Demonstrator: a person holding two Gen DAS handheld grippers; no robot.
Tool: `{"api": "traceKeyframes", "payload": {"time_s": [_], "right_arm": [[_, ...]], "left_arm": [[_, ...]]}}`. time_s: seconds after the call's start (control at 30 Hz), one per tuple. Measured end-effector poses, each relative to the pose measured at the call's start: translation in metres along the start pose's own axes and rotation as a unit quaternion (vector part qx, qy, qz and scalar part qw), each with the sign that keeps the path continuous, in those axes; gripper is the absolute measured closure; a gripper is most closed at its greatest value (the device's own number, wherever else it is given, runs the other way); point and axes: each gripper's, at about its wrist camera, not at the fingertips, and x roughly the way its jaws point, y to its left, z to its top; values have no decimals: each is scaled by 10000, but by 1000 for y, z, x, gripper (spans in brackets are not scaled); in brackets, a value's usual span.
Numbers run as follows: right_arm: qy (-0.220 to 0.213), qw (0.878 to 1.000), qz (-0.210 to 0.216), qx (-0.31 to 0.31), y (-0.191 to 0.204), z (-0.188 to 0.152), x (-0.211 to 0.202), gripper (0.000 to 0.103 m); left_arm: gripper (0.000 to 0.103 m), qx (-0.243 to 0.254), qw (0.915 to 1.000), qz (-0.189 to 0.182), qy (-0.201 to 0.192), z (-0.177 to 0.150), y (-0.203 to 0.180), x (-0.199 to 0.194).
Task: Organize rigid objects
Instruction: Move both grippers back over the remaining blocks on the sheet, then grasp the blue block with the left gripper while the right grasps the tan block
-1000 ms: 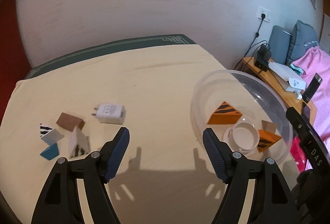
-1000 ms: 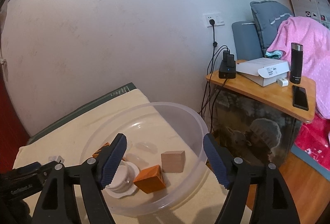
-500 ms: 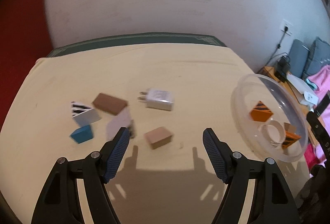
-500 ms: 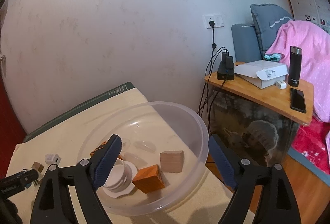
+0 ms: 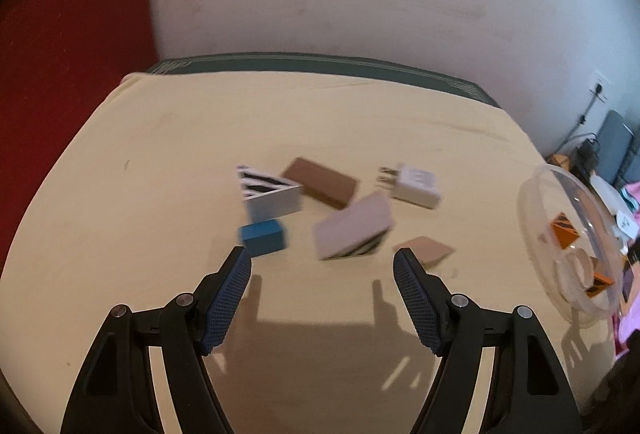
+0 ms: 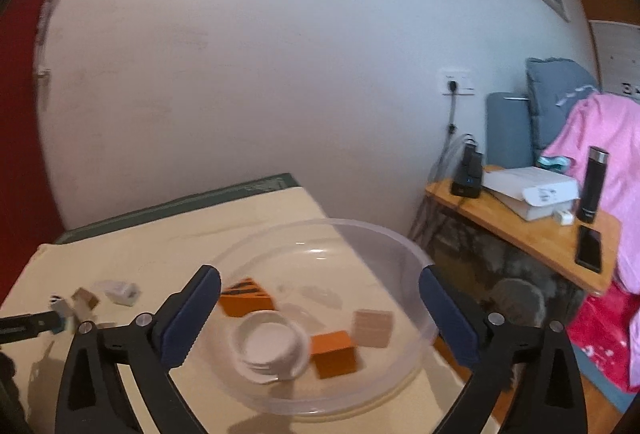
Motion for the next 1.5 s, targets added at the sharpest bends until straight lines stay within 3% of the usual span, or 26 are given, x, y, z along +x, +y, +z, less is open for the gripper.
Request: {"api": "traceKeyframes", "payload": {"time_s": [0.33, 0.8, 0.87, 1.0, 1.1, 1.3, 1.5], "right_arm": [[522, 9936, 997, -137, 48, -2, 3, 2], [1042, 9782, 1643, -722, 100, -25, 5, 4], [1138, 9751, 1722, -807, 105, -28, 7, 5], [1366, 9687, 1870, -893, 113, -33, 12, 8], [1538, 9643, 1946, -925, 118, -37, 16, 10], [1783, 9574, 2033, -1017, 126, -41, 23, 15], [2007, 9505, 2057, -1183, 136, -46, 30, 28]], "left_arm": [[28, -424, 9986, 287, 127, -1, 37, 10], [29, -418, 9976, 415, 371, 11, 40, 39], [31, -391, 9977, 428, 350, 11, 38, 38], [50, -342, 9977, 414, 411, 11, 37, 44], [53, -323, 9979, 379, 406, 11, 37, 47], [69, -274, 9986, 158, 414, 10, 36, 44], [70, -302, 9990, 79, 334, 9, 37, 36]]}}
